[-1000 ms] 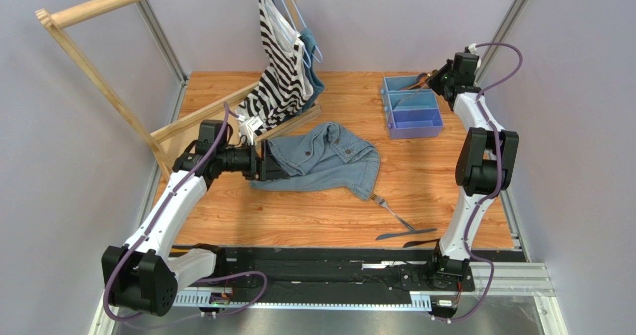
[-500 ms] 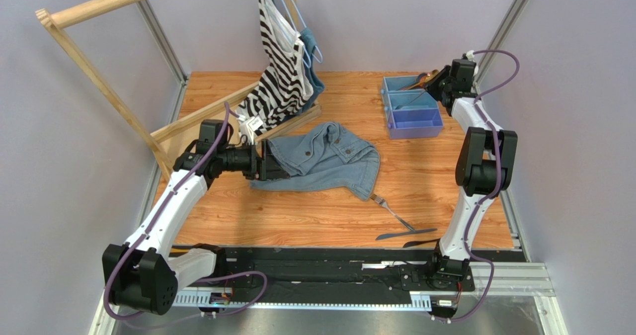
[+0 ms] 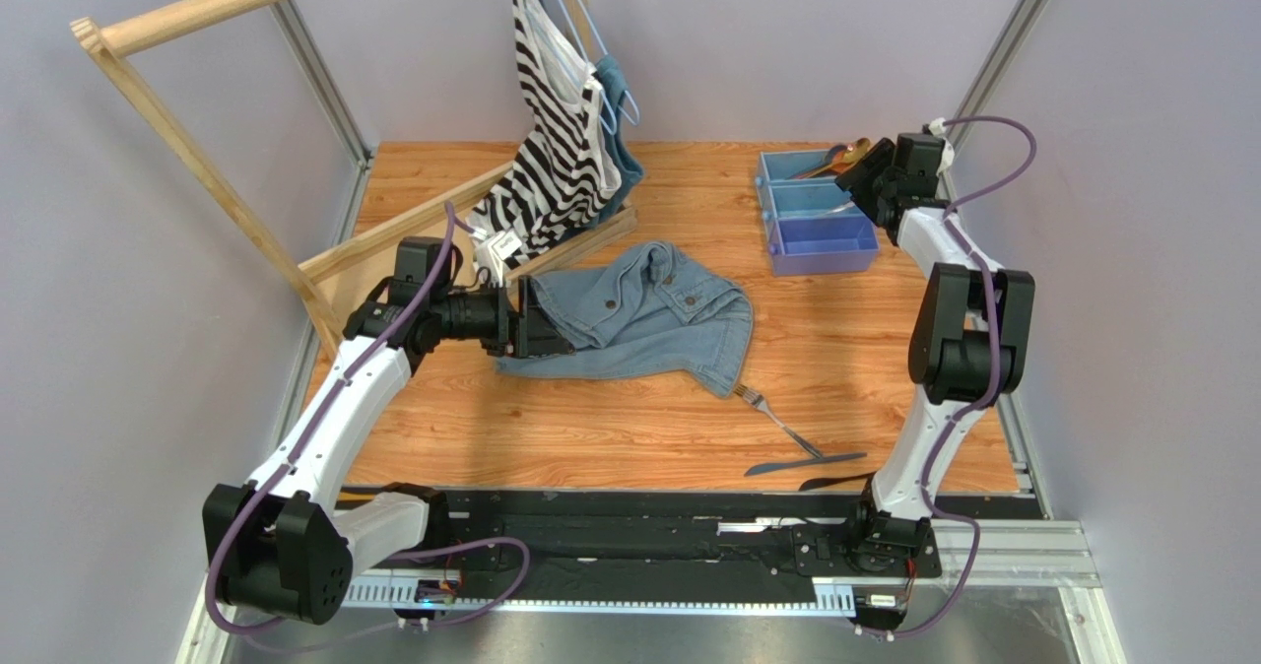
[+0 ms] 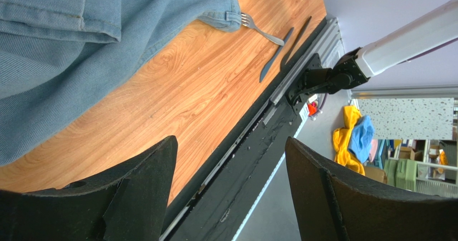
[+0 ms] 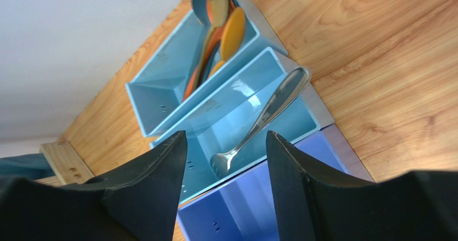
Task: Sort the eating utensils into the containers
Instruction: Place the fork in the storage box.
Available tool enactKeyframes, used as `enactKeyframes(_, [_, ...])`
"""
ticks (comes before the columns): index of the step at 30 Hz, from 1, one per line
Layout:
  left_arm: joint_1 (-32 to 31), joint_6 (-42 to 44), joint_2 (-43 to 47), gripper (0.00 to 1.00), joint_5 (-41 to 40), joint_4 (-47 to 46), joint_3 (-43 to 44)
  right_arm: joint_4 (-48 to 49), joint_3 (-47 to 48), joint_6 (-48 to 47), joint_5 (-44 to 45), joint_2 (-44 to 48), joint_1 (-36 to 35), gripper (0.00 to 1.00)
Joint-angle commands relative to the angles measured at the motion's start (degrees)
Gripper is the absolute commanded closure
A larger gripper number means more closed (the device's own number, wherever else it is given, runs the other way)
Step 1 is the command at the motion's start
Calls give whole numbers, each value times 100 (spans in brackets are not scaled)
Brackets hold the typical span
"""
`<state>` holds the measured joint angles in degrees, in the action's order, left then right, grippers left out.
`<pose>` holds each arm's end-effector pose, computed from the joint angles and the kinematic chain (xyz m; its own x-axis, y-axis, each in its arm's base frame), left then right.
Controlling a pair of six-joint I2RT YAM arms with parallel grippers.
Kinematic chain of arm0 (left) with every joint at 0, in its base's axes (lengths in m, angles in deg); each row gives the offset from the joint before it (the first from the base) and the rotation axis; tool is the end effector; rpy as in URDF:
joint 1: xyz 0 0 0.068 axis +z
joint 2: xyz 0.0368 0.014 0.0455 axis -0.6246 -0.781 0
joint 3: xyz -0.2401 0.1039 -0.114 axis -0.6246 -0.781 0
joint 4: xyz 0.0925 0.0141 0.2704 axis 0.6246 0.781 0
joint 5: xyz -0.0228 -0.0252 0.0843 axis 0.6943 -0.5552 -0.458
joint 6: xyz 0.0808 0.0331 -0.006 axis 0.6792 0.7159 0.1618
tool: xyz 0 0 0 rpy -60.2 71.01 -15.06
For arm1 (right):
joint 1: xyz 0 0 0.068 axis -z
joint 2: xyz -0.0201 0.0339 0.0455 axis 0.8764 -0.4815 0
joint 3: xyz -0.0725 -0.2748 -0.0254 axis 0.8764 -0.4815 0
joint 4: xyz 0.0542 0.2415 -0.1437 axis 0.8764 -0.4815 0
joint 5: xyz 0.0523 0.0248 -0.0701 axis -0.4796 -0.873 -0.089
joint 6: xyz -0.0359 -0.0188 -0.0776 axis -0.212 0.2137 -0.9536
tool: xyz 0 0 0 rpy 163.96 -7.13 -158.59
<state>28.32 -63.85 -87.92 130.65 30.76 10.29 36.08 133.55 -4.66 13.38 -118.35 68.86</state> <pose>0.2453 -0.1062 0.2698 -0.8702 -0.0397 -0.4911 0.3970 0.5338 -0.7466 0.5178 -0.0648 0.2080 -0.3883 0.6569 -0.6463 0.3965 0.7522 0.5263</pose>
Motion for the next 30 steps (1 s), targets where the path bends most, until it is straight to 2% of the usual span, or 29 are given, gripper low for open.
enactKeyframes(1, [48,64,25,19,72,-88,50,422,-116,19,314,909,-17,39])
enactKeyframes(9, [48,82,25,19,2,-70,58,458,-310,229,138,1779,-17,37])
enactKeyframes(15, [40,117,103,19,-16,-87,94,632,-810,361,-108,2587,-17,35])
enactKeyframes(18, [48,213,183,18,-515,53,181,668,-1056,396,-178,2956,-17,34])
enactKeyframes(22, [40,231,156,18,-543,89,252,695,-1417,432,-328,3335,-26,34])
enactKeyframes(25, [-4,214,218,18,-937,176,304,546,-1627,379,-389,3572,-26,34])
enactKeyframes(30, [-442,100,139,18,-1518,352,480,545,-2453,291,-513,4126,-34,34])
